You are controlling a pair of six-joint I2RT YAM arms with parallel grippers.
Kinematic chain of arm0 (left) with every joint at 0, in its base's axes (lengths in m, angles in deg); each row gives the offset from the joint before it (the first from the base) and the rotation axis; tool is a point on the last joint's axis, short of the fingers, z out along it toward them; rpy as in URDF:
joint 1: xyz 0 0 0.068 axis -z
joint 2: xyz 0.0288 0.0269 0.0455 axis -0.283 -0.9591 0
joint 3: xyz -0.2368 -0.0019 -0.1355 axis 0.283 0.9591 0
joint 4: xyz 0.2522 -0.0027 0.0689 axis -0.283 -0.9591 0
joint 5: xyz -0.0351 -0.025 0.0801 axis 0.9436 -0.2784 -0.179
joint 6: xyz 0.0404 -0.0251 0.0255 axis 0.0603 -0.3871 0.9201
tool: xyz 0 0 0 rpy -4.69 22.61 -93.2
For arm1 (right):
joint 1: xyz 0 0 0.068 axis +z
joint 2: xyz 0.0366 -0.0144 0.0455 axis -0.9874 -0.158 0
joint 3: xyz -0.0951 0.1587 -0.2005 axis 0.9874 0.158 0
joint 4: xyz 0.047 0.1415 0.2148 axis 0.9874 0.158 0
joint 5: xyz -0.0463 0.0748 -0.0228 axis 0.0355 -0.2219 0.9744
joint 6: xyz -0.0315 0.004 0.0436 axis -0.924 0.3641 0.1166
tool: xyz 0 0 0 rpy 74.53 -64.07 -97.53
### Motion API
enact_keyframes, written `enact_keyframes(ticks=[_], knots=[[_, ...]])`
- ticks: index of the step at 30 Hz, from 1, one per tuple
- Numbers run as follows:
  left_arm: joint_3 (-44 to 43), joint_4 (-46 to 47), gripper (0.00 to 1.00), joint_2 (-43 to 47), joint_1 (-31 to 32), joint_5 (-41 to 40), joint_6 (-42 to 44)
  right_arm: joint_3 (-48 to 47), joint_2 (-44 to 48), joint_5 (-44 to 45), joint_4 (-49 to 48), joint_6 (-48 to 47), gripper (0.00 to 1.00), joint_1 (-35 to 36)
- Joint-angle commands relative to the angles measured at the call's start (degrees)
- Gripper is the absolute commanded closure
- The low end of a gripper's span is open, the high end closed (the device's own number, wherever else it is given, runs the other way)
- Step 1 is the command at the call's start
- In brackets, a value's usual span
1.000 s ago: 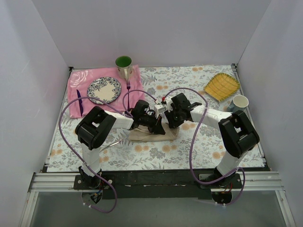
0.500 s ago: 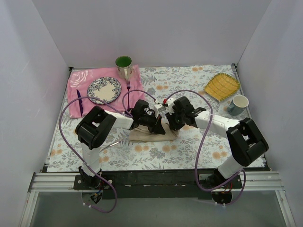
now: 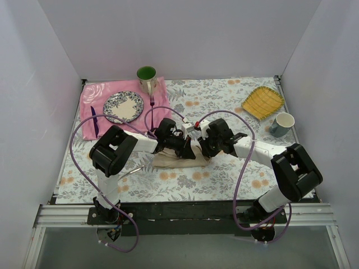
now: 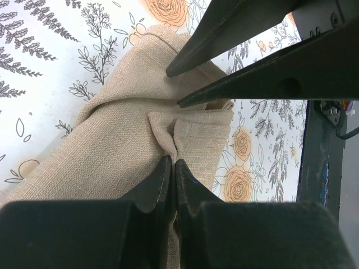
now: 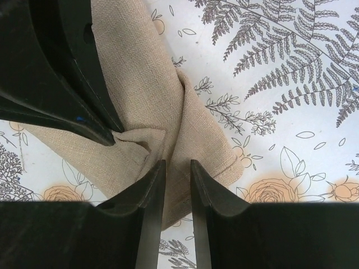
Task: Fold the napkin into a case and place the utensils inside
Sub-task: Stuff the top corner of the smaller-rectangle-folded napkin into the folded napkin.
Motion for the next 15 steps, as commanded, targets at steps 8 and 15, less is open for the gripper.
enact_keyframes(ticks=[8,15], knots=[[-0.21,0.88,1.00,0.76,-0.32,-0.53,-0.38,1.28,-1.26,1.00,-2.58,-2.79,0.72,0.71],[-0.30,0.62,1.00,1.03,-0.32,-0.44,-0.73,0.23,-1.44,0.92,-1.88,-2.70,0.99,0.71]])
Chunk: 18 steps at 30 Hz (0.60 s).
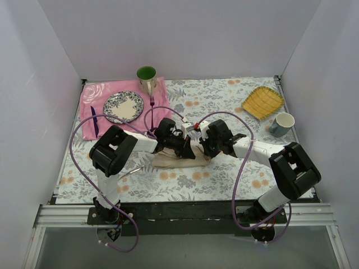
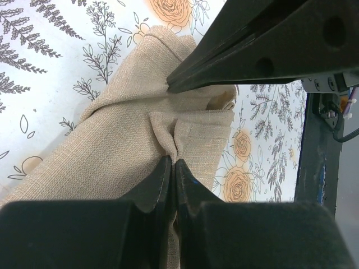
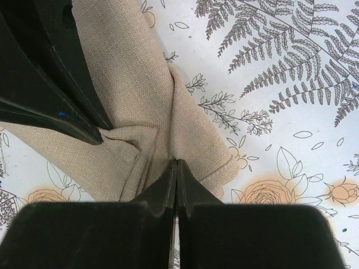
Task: Fold the napkin into a case and place the utensils inside
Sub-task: Stuff the top corner of the smaller-rectangle-folded napkin into the folded napkin.
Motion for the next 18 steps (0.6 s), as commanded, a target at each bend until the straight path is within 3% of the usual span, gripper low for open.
enact_keyframes(ticks=[1,18], knots=[[-0.21,0.70,1.00,1.09,-0.04,-0.27,-0.29,-0.95,-0.13,-1.00,-0.11,-1.39,0.99,0.66],[0.93,2.37,1.00,1.09,-0.13,0.61,-3.11,-1.83,5.67,-6.19,-1.78,3.80,0.99,-1.71]])
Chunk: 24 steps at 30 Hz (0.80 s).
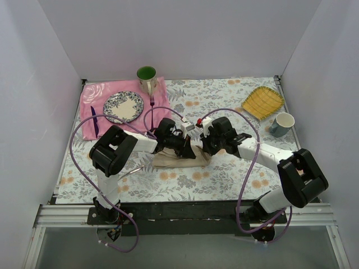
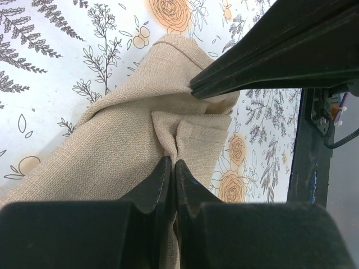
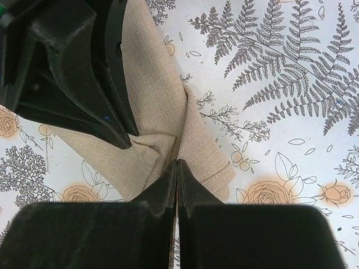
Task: Fold the napkin into a case and place the utensils inside
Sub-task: Stuff the top corner of the smaller-rectangle-folded napkin into the folded napkin.
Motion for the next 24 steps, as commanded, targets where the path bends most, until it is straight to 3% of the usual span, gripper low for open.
enact_keyframes(ticks=[1,24], knots=[[0.67,1.22,1.00,1.18,-0.28,0.48,-0.31,-1.55,0.71,-3.09,-1.87,2.03,0.99,-1.05],[-7.94,-2.91,1.00,-2.77,-0.99,2.24,-10.86,0.39,1.94,-5.03,-2.04,1.68,0.99,-1.14]])
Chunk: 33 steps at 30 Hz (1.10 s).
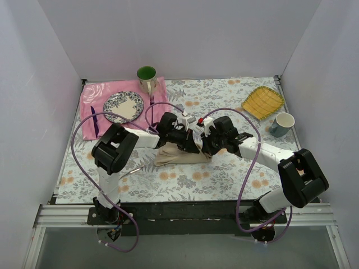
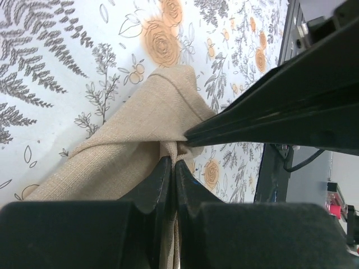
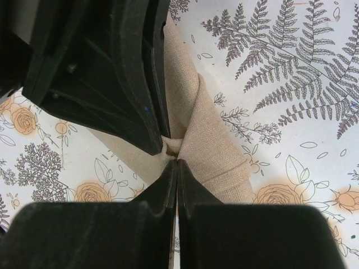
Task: Fold the napkin into a case and place the utensils inside
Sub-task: Stuff the top corner of the smaller-rectangle-folded napkin into the folded napkin.
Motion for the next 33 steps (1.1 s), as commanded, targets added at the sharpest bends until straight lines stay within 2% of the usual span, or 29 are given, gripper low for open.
enact_keyframes(ticks=[1,8,13,24,33], knots=[[-2.15,-2.19,1.00,-1.64,-0.15,0.12,-1.24,0.36,1.92,-0.46,-2.18,0.28,0.99,-0.12],[-2.59,-4.74,1.00,-2.96,-0.42,-1.12,-1.68,-0.34,1.40,-0.19,-1.74,-0.60,0.99,-0.47],[-2.94,-1.58,1.00,-0.94,-0.33,0.64,-5.01,0.19,0.43,-0.98,-2.17,-0.86,0.99,-0.56],[-6.19,-2.02,1.00,-3.57,-0.33,1.87,-7.56,0.80,0.69,-1.86,-2.70,-0.51,0.99,-0.47],[-6.90,-3.69,1.00,-7.18,-0.59,0.29,-7.31,2.12,-3.09,2.44,-3.76,-1.04,0.99,-0.82]])
